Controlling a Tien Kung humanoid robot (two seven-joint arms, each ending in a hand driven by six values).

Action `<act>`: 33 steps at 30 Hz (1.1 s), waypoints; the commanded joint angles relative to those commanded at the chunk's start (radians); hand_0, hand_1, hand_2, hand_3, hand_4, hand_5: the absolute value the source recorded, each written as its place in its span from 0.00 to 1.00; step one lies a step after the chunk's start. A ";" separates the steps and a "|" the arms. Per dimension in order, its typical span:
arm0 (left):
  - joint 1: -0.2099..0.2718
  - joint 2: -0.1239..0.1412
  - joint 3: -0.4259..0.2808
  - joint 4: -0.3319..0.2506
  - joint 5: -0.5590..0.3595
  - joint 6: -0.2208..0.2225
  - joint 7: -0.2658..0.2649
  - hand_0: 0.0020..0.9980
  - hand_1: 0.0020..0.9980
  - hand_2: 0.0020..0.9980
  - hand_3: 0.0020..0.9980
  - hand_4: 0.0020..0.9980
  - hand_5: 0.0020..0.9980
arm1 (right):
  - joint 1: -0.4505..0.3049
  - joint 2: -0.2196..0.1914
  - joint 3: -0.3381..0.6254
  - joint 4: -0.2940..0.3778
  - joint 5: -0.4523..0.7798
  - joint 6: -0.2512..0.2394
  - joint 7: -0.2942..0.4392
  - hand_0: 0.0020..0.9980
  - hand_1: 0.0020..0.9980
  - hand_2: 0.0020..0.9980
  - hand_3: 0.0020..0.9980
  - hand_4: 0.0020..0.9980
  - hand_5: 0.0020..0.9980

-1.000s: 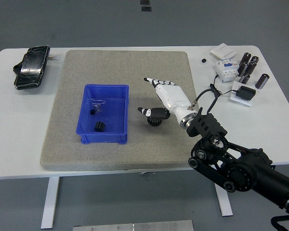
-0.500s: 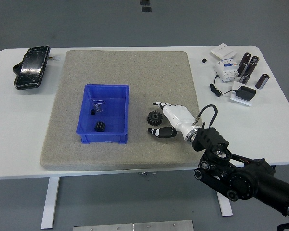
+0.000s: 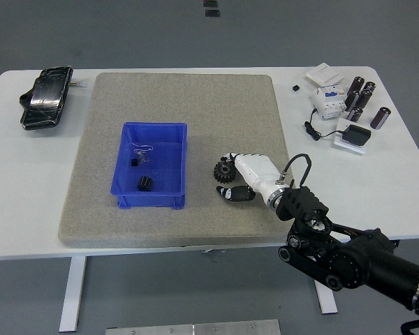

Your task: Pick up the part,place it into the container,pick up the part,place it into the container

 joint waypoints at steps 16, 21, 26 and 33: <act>0.000 -0.002 0.001 0.000 -0.002 0.001 0.000 0.67 0.64 0.61 0.62 0.67 0.57 | 0.036 0.002 0.005 0.036 -0.008 -0.052 0.023 0.64 0.53 0.49 0.59 0.56 0.00; 0.001 -0.002 0.000 0.000 -0.001 0.001 0.001 0.67 0.64 0.61 0.62 0.67 0.58 | 0.069 0.031 0.005 0.100 -0.012 -0.068 0.018 0.63 0.53 0.48 0.59 0.56 0.00; 0.002 -0.002 0.000 0.000 0.001 0.001 0.002 0.67 0.64 0.61 0.62 0.68 0.59 | 0.097 0.080 -0.035 0.135 -0.009 -0.085 0.021 0.63 0.52 0.48 0.59 0.56 0.00; 0.001 -0.001 0.000 0.000 0.002 0.001 0.003 0.67 0.65 0.61 0.62 0.68 0.59 | 0.120 0.115 -0.114 0.126 0.002 -0.052 0.029 0.68 0.59 0.58 0.64 0.51 0.00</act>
